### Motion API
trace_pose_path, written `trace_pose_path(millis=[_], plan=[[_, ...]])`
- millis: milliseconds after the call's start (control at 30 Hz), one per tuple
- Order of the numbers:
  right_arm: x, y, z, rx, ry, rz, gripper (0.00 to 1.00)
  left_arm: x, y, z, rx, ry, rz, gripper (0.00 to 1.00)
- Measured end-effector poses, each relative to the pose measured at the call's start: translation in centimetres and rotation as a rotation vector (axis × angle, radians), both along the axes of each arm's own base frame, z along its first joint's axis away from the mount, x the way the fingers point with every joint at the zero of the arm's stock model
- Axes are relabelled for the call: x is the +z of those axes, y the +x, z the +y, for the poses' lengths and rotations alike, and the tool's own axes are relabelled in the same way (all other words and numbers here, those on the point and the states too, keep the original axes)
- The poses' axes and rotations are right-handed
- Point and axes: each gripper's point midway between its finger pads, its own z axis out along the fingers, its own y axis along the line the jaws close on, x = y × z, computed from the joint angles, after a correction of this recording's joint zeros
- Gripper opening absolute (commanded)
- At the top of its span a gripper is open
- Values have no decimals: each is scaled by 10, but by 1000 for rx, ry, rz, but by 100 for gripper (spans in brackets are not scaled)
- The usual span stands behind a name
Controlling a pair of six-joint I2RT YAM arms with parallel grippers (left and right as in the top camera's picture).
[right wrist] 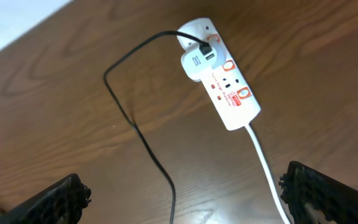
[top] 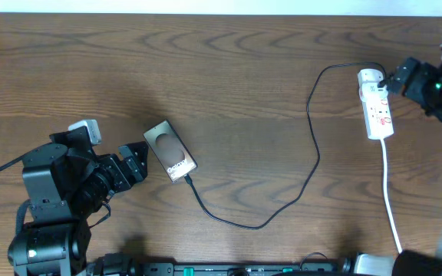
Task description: Plug charger to phone and switch on socket
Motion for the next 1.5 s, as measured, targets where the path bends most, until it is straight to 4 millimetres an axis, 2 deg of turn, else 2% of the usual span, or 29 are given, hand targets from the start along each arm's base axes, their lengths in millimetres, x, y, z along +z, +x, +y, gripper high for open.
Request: trace_pose_path(millis=[200,833,933,1067,1167,1233,1500], plan=[[14,-8,2,-3,-11,-40,99,0,0,0,0,0,0,88],[15,-8,2,-5,-13,-40,99,1,-1,-1,-6,1,-4,88],[15,-8,2,-5,-13,-40,99,1,-8,-5,-19,8,-6,88],[15,-8,2,-5,-13,-39,99,-1,-34,-8,-26,20,6,88],[14,-9,2,-6,-13,-38,99,4,-46,-9,-28,41,-84,88],[14,-9,2,-6,-12,-38,99,4,-45,-8,-24,53,-173,88],[14,-9,2,-7,-11,-37,99,8,-8,-4,5,89,-648,88]])
